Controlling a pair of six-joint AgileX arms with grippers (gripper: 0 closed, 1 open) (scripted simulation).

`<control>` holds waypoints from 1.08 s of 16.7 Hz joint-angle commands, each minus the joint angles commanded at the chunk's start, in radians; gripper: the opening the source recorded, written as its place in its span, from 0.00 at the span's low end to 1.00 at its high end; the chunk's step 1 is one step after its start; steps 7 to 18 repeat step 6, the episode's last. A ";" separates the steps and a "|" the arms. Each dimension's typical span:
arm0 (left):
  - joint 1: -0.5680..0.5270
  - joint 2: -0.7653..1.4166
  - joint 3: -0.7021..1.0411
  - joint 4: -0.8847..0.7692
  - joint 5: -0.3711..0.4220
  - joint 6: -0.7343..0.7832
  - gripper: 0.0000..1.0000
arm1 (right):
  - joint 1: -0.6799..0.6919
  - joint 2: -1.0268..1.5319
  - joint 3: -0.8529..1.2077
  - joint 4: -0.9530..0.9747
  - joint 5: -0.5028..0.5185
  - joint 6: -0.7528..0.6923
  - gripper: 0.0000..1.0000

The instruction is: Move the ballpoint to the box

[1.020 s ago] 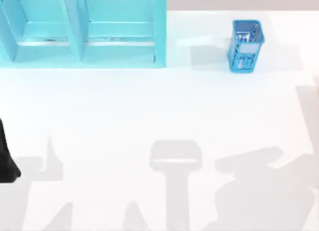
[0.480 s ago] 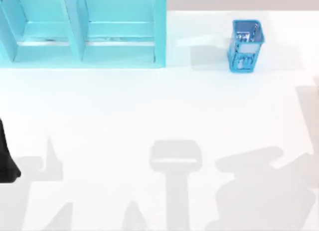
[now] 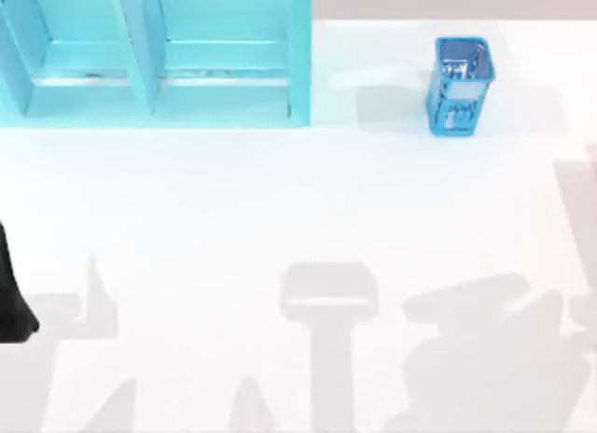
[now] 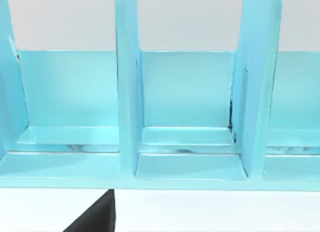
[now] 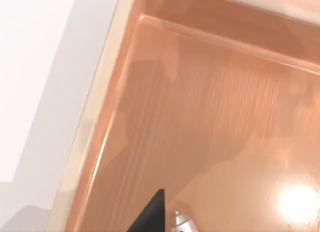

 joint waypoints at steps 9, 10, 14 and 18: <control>0.000 0.000 0.000 0.000 0.000 0.000 1.00 | 0.000 0.000 0.000 0.000 0.000 0.000 1.00; 0.000 0.000 0.000 0.000 0.000 0.000 1.00 | 0.000 0.000 0.000 0.000 0.000 0.000 1.00; 0.000 0.000 0.000 0.000 0.000 0.000 1.00 | 0.000 0.000 0.000 0.000 0.000 0.000 1.00; 0.000 0.000 0.000 0.000 0.000 0.000 1.00 | 0.000 0.000 0.000 0.000 0.000 0.000 1.00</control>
